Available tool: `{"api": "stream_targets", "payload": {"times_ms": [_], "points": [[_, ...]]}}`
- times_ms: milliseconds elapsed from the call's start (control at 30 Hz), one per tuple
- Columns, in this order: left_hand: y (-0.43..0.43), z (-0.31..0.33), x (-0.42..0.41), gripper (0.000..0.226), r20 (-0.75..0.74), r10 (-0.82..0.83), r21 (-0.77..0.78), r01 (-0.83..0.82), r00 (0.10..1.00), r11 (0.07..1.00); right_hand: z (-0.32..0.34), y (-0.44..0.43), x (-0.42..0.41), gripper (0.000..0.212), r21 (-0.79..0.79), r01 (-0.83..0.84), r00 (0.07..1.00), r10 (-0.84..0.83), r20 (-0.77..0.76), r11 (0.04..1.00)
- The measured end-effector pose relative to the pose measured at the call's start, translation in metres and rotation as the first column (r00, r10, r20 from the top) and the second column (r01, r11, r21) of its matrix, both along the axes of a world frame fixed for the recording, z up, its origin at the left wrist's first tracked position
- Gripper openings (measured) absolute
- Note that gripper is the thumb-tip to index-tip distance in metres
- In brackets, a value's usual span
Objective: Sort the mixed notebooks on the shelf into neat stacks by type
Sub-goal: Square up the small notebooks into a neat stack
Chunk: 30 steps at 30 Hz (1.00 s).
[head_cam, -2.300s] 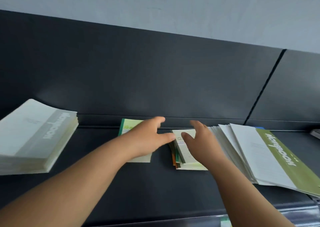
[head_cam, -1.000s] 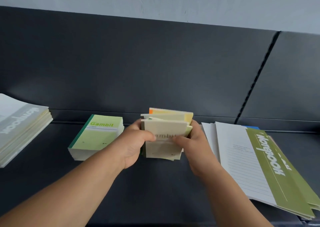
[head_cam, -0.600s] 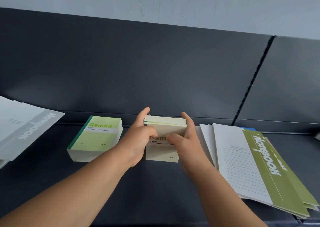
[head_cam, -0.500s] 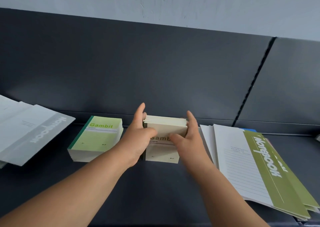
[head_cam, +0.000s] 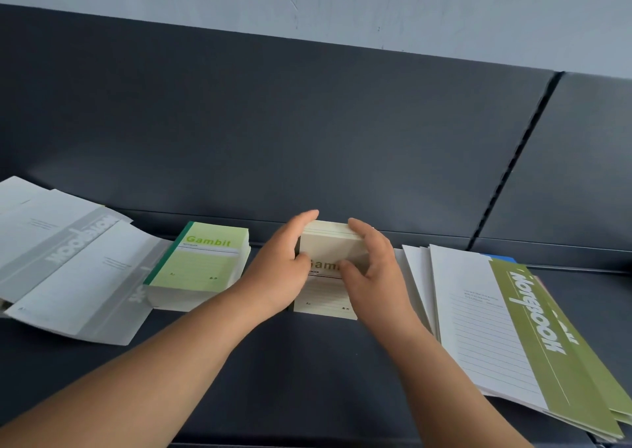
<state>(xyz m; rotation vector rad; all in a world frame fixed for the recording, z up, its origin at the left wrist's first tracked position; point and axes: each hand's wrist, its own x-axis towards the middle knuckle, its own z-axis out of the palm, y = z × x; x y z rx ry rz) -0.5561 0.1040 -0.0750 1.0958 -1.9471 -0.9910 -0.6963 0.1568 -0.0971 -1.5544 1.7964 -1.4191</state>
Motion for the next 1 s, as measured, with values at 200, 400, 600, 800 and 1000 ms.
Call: {"api": "stream_targets", "payload": {"times_ms": [200, 400, 600, 800, 1000], "points": [[-0.003, -0.013, 0.000, 0.071, 0.071, 0.086, 0.096, -0.093, 0.994, 0.991, -0.010, 0.001, -0.003, 0.078, 0.112, 0.053, 0.991, -0.066, 0.117, 0.992], [0.003, -0.019, -0.006, 0.037, 0.319, 0.092, 0.115, -0.135, 0.943, 0.984, -0.019, 0.000, 0.004, 0.055, 0.205, 0.074, 0.995, -0.086, 0.054, 0.976], [0.001, -0.017, -0.008, 0.030, 0.371, 0.108, 0.085, -0.150, 0.922, 0.985, -0.021, -0.002, 0.003, 0.050, 0.217, 0.109, 0.994, -0.112, 0.003, 0.970], [-0.004, -0.014, 0.003, 0.009, 0.359, 0.087, 0.057, -0.115, 0.929, 0.992, -0.012, -0.006, -0.002, 0.036, 0.212, 0.112, 0.993, -0.119, 0.023, 0.971], [-0.023, 0.021, 0.038, 0.018, 0.222, 0.143, 0.083, -0.165, 0.964, 0.983, 0.019, -0.027, 0.012, 0.027, 0.199, -0.053, 0.962, -0.003, 0.274, 0.978]]}}
